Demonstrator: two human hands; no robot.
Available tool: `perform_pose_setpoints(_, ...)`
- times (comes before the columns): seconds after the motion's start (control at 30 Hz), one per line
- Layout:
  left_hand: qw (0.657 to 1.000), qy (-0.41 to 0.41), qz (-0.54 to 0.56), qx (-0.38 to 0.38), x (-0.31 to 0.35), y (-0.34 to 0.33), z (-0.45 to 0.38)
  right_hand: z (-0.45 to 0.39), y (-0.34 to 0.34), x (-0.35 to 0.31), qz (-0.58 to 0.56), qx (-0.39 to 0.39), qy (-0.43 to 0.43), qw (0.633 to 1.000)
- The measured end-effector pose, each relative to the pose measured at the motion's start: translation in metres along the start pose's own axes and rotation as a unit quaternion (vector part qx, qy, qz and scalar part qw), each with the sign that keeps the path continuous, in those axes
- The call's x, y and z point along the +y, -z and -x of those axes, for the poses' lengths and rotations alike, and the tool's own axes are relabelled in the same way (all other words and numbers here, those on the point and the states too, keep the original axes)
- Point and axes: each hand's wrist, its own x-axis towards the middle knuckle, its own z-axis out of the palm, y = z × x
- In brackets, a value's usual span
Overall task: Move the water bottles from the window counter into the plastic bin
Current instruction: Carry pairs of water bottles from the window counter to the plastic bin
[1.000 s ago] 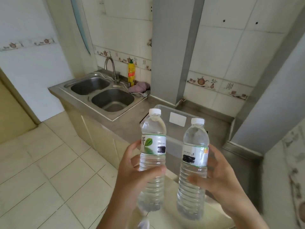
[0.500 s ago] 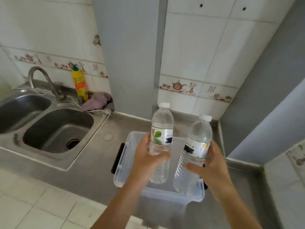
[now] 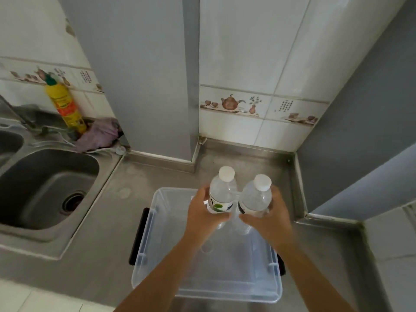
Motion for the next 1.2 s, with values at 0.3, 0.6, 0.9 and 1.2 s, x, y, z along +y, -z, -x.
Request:
perform_pose_setpoints(0.3,0.999,-0.040,-0.017,0.029,-0.025,-0.020,-0.003,-0.009,-0.002,0.005,0.154,-0.001,0.053,0.987)
perform_pose_setpoints(0.6,0.997,-0.065,-0.024,0.015,-0.035,-0.031,-0.006,-0.020,-0.003,0.016,0.136,0.003,0.078,0.988)
perform_pose_setpoints(0.9,0.995,-0.067,-0.077,-0.006,-0.039,-0.030,-0.006,-0.022,0.000,0.034,0.113,-0.028,0.087,0.989)
perform_pose_setpoints(1.2,0.993,-0.039,-0.107,0.014,-0.015,-0.023,0.010,-0.005,0.022,0.039,0.164,-0.067,0.060,0.982)
